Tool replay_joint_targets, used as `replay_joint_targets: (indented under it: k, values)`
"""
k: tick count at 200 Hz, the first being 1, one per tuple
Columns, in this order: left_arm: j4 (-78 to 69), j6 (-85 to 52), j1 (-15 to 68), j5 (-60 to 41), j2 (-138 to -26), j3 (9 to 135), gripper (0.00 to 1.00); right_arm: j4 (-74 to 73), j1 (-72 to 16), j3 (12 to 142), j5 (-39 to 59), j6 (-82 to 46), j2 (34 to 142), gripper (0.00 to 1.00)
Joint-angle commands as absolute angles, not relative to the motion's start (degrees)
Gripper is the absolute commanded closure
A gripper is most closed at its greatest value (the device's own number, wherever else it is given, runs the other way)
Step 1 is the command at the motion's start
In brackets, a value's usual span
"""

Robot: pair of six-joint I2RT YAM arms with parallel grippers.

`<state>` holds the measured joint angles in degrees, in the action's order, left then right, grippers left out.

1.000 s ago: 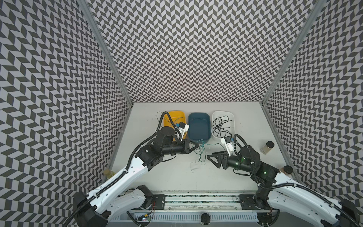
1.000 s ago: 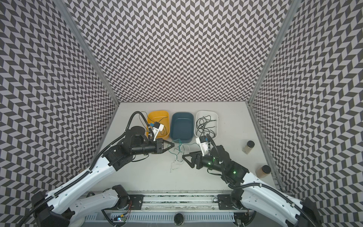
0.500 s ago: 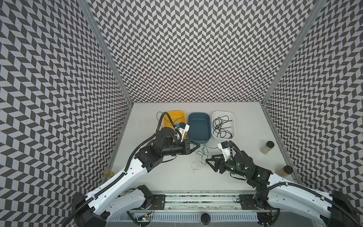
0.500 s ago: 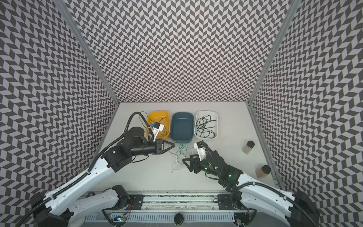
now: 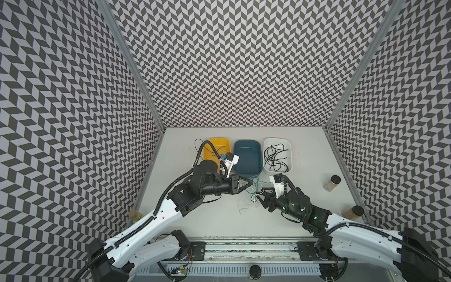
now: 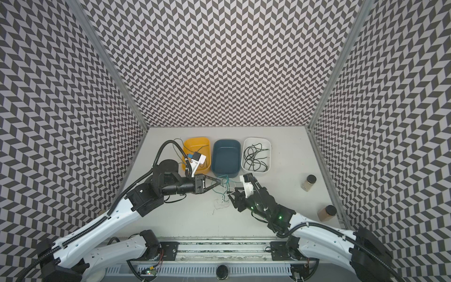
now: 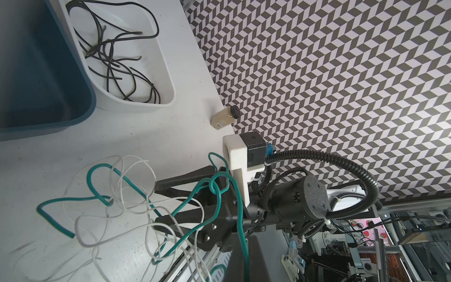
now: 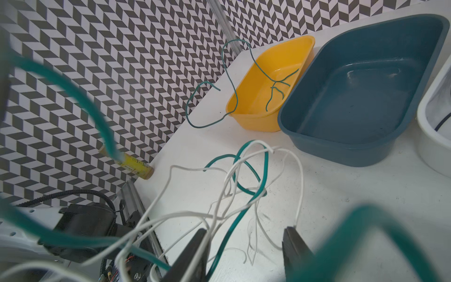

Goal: Untangle the cables

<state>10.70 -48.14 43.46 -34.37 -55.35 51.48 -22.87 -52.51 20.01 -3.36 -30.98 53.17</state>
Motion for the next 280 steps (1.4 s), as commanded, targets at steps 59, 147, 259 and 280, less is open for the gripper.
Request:
replay_joint_targets:
  k: [59,147,259,280]
  values:
    - [6.5,-50.8,43.9,-35.6,-54.3,50.8,1.0,-29.9,-55.2,21.0,-7.6,-25.7,50.1,0.46]
    - [14.0,-50.3,38.9,-36.8,-46.1,54.1,1.0,-25.9,-55.1,19.1,-15.4,-27.6,50.8,1.0]
    - [16.9,-49.0,35.1,-38.4,-46.7,60.2,1.0,-31.6,-55.0,7.3,-4.4,-33.5,43.8,0.38]
    - [17.8,-48.5,33.7,-39.2,-47.5,61.2,1.0,-23.1,-55.0,6.2,-6.4,-33.6,35.7,0.34]
